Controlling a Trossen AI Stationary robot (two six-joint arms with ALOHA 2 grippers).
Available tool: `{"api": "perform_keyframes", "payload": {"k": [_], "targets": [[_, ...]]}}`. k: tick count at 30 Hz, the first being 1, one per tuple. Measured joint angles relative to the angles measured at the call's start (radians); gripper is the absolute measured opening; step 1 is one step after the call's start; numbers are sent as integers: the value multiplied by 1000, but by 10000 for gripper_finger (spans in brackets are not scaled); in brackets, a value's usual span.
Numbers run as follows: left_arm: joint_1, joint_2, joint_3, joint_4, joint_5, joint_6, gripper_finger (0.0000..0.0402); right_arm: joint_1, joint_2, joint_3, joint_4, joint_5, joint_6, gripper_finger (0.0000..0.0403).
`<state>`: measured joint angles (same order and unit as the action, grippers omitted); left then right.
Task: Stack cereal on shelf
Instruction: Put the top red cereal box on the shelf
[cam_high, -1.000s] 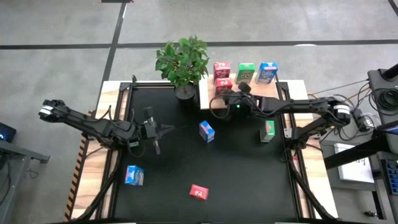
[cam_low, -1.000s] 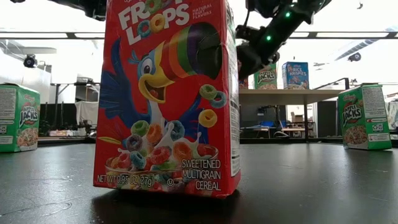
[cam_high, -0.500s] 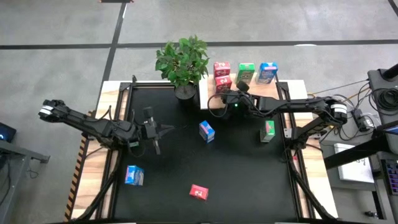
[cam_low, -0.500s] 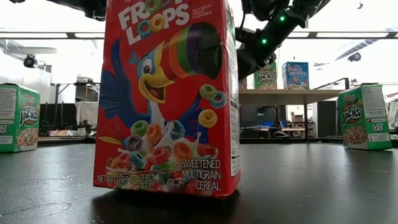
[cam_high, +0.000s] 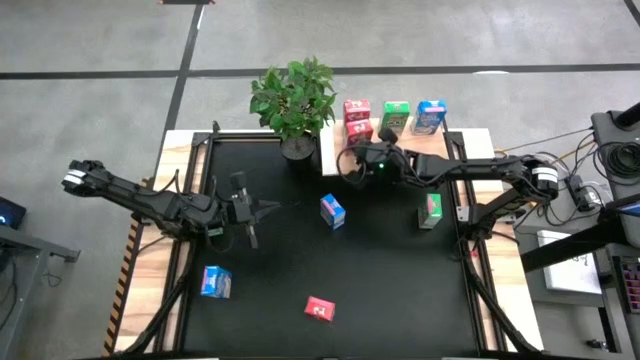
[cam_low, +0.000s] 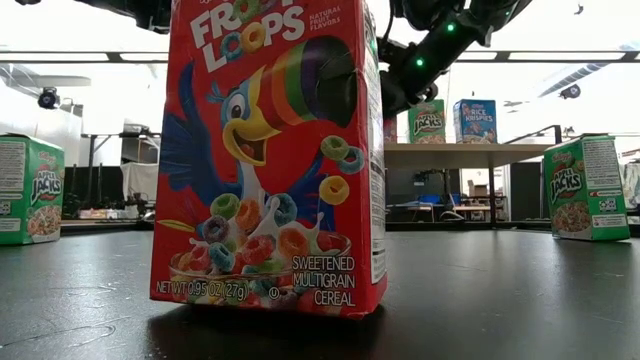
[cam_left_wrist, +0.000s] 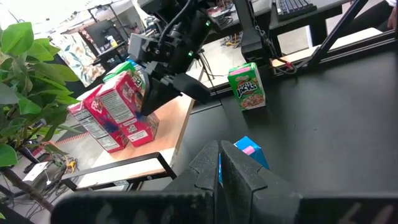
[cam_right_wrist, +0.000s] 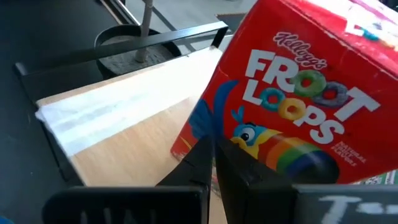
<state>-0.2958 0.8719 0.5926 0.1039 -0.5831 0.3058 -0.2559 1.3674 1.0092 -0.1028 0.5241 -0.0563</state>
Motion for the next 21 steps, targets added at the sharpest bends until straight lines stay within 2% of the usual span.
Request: {"api": "perform_keyframes", "payload": {"k": [21], "targets": [[0,0,0,0,0,0,0,-7,0,1,65,0,-19,9]]}}
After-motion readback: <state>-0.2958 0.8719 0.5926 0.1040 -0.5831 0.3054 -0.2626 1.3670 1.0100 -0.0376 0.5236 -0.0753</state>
